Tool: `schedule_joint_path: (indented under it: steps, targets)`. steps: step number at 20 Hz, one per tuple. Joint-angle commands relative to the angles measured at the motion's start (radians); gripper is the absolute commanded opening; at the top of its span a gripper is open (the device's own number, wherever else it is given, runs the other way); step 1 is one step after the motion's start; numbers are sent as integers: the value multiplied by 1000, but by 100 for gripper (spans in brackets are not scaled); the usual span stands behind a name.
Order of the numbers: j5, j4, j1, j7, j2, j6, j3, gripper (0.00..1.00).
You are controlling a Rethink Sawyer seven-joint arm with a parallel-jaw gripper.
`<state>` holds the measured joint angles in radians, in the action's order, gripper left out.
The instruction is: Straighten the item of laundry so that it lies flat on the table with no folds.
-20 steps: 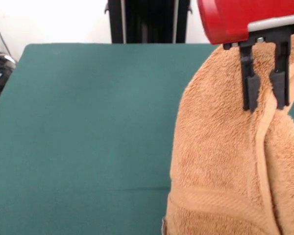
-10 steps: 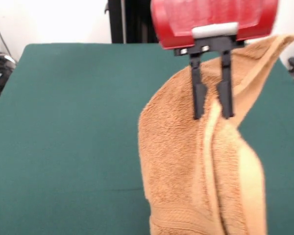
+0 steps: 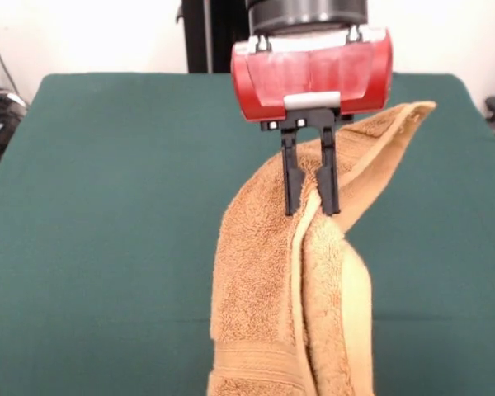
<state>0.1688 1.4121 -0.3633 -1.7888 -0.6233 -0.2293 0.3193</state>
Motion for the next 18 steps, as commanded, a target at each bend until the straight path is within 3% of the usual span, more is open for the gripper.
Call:
schedule_joint_path:
  steps: [1, 18]
  targets:
    - [39, 269, 22, -172, 17, 133, 69, 0]
    - [78, 397, 51, -177, 54, 271, 5, 0]
